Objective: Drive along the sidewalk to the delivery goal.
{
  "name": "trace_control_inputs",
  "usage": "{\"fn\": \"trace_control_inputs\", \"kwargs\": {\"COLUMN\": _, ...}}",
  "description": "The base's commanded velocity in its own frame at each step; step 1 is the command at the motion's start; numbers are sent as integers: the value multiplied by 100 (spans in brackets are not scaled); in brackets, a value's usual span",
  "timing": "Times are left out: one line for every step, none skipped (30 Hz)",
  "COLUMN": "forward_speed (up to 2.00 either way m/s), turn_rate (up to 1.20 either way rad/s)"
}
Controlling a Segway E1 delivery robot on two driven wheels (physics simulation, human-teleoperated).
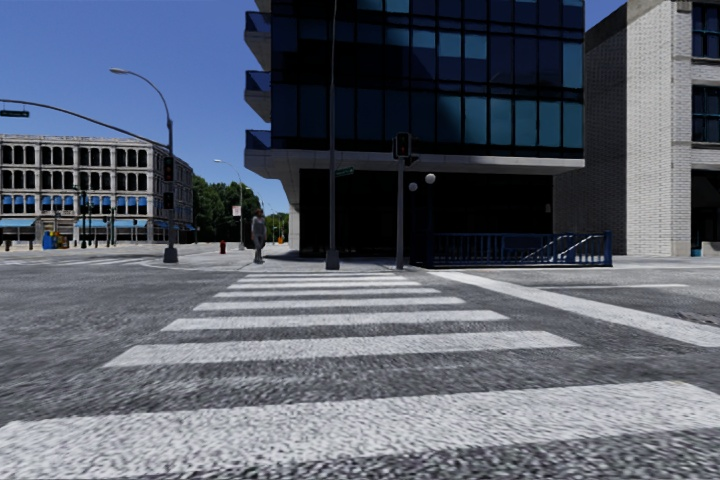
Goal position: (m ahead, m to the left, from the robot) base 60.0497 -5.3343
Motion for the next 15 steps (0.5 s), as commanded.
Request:
{"fn": "trace_control_inputs", "kwargs": {"forward_speed": 92, "turn_rate": 12}}
{"fn": "trace_control_inputs", "kwargs": {"forward_speed": 95, "turn_rate": 14}}
{"fn": "trace_control_inputs", "kwargs": {"forward_speed": 97, "turn_rate": 15}}
{"fn": "trace_control_inputs", "kwargs": {"forward_speed": 97, "turn_rate": 15}}
{"fn": "trace_control_inputs", "kwargs": {"forward_speed": 98, "turn_rate": 16}}
{"fn": "trace_control_inputs", "kwargs": {"forward_speed": 98, "turn_rate": 16}}
{"fn": "trace_control_inputs", "kwargs": {"forward_speed": 99, "turn_rate": 16}}
{"fn": "trace_control_inputs", "kwargs": {"forward_speed": 99, "turn_rate": 17}}
{"fn": "trace_control_inputs", "kwargs": {"forward_speed": 99, "turn_rate": 17}}
{"fn": "trace_control_inputs", "kwargs": {"forward_speed": 99, "turn_rate": 17}}
{"fn": "trace_control_inputs", "kwargs": {"forward_speed": 99, "turn_rate": 18}}
{"fn": "trace_control_inputs", "kwargs": {"forward_speed": 99, "turn_rate": 18}}
{"fn": "trace_control_inputs", "kwargs": {"forward_speed": 99, "turn_rate": 18}}
{"fn": "trace_control_inputs", "kwargs": {"forward_speed": 99, "turn_rate": 19}}
{"fn": "trace_control_inputs", "kwargs": {"forward_speed": 99, "turn_rate": 19}}
